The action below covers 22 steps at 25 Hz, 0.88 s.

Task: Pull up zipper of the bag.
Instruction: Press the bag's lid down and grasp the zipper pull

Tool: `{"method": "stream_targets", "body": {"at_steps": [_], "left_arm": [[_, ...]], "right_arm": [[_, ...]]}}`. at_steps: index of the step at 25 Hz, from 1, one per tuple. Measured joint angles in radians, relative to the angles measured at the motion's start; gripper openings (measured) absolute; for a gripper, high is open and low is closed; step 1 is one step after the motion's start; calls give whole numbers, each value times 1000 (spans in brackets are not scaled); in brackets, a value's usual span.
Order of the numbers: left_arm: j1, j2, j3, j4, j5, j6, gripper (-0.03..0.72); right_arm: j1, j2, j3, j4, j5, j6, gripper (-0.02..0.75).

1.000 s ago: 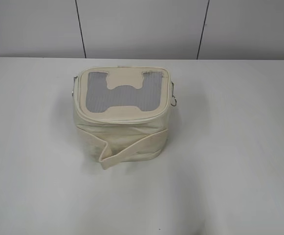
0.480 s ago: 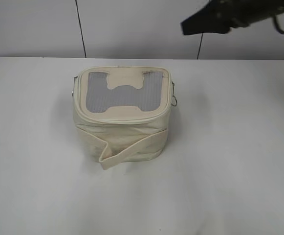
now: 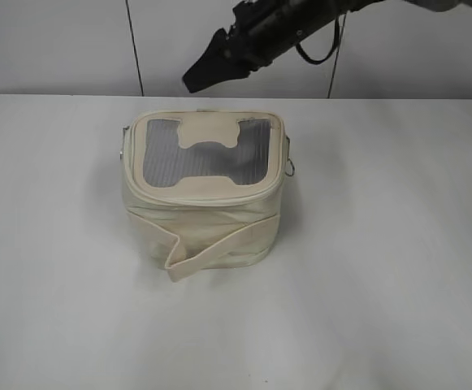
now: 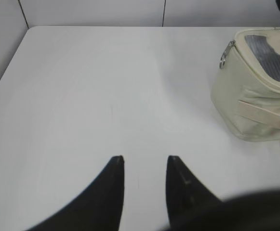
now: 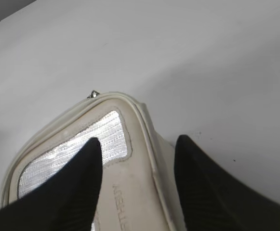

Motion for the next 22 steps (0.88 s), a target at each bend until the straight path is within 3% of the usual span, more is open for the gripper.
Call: {"method": "stream_targets", "body": {"at_steps": [11,13,18,22], "left_arm": [[0,0,0,0,0,0,241],[0,0,0,0,0,1,241],[-5,59,-37,-57,-50,53,241],[-26,261,-70,-263,-167,193,241]], "right_arm": [[60,111,-86,-16,8,47,384],[60,124,-86,-22,-5,58,335],[61,141,-89,-47,-1,85,62],[61,143,-105,-59,9,88,49]]}}
